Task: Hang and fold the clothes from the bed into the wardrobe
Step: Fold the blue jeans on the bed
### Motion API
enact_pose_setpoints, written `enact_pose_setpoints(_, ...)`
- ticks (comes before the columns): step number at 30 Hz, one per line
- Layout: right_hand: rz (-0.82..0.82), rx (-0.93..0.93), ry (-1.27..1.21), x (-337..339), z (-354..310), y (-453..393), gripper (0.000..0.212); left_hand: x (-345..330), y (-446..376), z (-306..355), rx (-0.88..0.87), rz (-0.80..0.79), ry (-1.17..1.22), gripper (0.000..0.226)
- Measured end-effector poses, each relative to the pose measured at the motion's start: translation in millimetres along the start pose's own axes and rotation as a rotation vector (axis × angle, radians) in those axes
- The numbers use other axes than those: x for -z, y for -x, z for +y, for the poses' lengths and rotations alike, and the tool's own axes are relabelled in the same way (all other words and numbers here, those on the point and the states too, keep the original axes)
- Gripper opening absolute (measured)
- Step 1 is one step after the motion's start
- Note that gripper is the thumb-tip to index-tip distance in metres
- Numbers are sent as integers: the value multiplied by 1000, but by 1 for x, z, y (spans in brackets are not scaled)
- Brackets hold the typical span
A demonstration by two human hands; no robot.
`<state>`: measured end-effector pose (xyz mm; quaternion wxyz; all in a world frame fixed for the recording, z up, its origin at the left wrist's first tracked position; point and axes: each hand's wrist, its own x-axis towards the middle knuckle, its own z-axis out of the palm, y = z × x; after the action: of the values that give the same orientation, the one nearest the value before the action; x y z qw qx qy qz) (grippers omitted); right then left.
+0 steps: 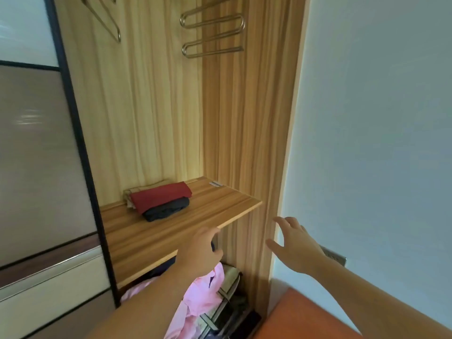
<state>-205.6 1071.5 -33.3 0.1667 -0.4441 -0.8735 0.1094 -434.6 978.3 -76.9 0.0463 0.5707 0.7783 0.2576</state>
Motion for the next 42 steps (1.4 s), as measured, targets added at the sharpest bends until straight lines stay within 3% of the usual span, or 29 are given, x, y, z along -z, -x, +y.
enact_pose_setpoints(4, 61, -150, -13, 17, 44, 94, 63, -19, 44, 60, -79, -69, 8, 52)
enact_pose_setpoints(9, 111, -436, 65, 45, 87, 232, 64, -50, 82, 149, -323, -180, 109, 56)
enact_pose_setpoints(13, 216, -690, 111, 63, 84, 342, 64, -67, 122, 201, -514, -228, 185, 53)
enact_pose_setpoints(21, 385, -1165, 19, 2, -25, 516, 63, -87, 248, 198, -903, -492, 151, 51)
enact_pose_setpoints(42, 564, -1641, 132, -11, -300, 916, 67, 12, 688, 243, -1485, -814, 265, 53)
